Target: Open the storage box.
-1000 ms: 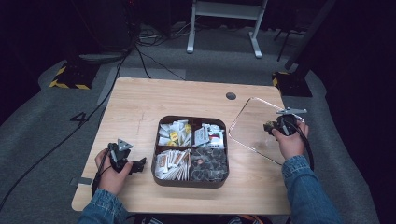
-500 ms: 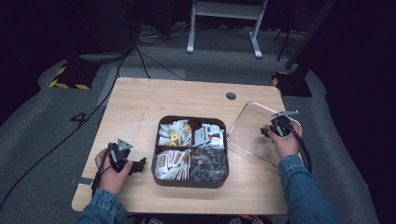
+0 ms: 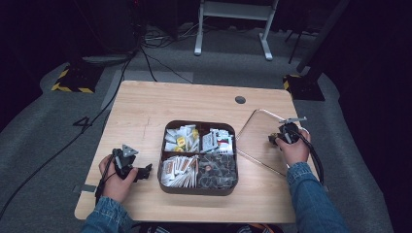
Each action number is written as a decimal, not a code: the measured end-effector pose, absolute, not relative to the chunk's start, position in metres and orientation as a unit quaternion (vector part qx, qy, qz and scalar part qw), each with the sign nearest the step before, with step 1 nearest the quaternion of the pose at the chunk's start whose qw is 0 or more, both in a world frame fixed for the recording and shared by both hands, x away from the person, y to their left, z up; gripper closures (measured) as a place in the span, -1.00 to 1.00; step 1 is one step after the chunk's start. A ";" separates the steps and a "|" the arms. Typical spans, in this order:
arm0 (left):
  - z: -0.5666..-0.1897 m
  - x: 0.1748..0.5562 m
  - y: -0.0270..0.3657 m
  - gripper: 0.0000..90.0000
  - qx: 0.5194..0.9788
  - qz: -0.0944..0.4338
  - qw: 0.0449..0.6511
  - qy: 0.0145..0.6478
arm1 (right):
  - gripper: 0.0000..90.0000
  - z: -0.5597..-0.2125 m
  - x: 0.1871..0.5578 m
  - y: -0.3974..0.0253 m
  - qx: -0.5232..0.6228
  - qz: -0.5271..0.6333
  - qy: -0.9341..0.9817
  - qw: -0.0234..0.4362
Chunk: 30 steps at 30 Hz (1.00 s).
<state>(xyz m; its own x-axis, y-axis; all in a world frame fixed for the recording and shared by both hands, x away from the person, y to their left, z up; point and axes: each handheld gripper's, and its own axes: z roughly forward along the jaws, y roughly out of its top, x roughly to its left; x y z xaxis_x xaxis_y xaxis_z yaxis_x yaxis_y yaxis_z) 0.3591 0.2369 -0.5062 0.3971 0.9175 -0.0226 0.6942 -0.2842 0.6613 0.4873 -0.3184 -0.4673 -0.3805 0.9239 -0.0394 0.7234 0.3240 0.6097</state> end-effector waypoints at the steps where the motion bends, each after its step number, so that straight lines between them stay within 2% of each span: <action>1: -0.506 0.359 0.237 -0.99 0.780 0.185 0.301 0.517 | 0.31 -0.468 0.487 -0.318 0.522 0.257 0.790 0.195; 13: -0.506 0.359 0.237 -0.99 0.780 0.185 0.301 0.517 | 0.31 -0.473 0.488 -0.319 0.522 0.250 0.793 0.191; 15: -0.506 0.359 0.237 -0.99 0.780 0.185 0.301 0.517 | 0.25 -0.473 0.489 -0.319 0.521 0.248 0.795 0.187; 16: -0.506 0.359 0.237 -0.99 0.780 0.185 0.301 0.517 | 0.15 -0.472 0.489 -0.319 0.520 0.252 0.795 0.186; 20: -0.506 0.359 0.236 -0.99 0.779 0.185 0.302 0.518 | 0.06 -0.467 0.488 -0.319 0.522 0.253 0.790 0.199; 30: -0.506 0.359 0.236 -0.99 0.780 0.186 0.302 0.515 | 0.03 -0.446 0.482 -0.316 0.509 0.279 0.783 0.224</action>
